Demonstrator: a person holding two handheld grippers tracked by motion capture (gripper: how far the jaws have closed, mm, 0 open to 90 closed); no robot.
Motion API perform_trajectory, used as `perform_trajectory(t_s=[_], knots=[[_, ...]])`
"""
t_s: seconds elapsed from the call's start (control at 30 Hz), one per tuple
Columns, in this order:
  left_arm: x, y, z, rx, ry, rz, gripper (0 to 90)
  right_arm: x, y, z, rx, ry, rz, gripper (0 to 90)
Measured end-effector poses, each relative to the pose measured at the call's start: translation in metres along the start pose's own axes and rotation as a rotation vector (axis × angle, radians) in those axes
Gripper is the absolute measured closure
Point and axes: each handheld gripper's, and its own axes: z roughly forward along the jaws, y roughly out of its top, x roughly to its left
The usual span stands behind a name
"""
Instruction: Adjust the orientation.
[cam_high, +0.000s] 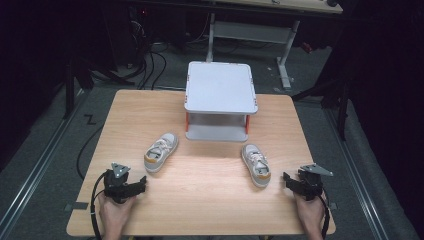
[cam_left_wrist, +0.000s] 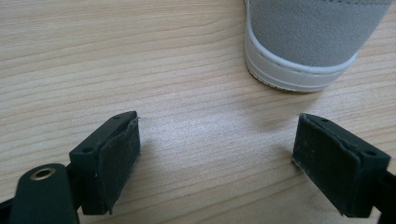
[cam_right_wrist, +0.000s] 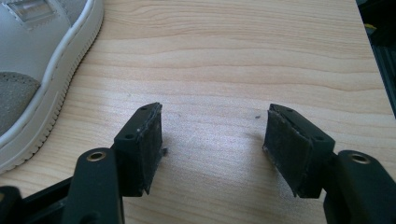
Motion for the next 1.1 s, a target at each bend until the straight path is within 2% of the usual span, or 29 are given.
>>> perform_trajectory(t_s=[0.2, 0.33, 0.4, 0.53, 0.6, 0.67, 0.87, 1.1], knots=[[-0.001, 0.001, 0.001, 0.001, -0.002, 0.004, 16.0, 0.000, 0.000, 0.000, 0.001, 0.000, 0.000, 36.2], [-0.002, 0.002, 0.001, 0.000, 0.005, -0.009, 15.8, 0.000, 0.000, 0.000, 0.003, 0.000, 0.001, 35.8], [-0.003, 0.001, 0.000, -0.002, 0.009, -0.009, 19.1, 0.000, 0.000, 0.000, 0.003, 0.000, -0.001, 35.6], [-0.001, 0.003, -0.001, -0.005, -0.051, -0.018, 21.0, 0.000, 0.000, 0.000, 0.003, 0.000, 0.001, 35.6], [-0.001, 0.003, -0.001, -0.004, -0.060, -0.019, 22.4, 0.000, 0.000, 0.000, 0.003, 0.000, 0.001, 35.6], [-0.001, 0.005, -0.002, 0.009, -0.090, -0.003, 22.3, 0.000, 0.000, 0.000, 0.001, -0.001, -0.002, 35.5], [-0.006, 0.013, -0.009, 0.006, -0.110, 0.027, 21.8, 0.000, 0.000, 0.000, 0.001, 0.001, -0.004, 35.4], [-0.014, 0.038, -0.024, -0.030, -0.146, 0.053, 19.7, 0.000, 0.000, 0.000, 0.001, 0.001, -0.007, 34.9]])
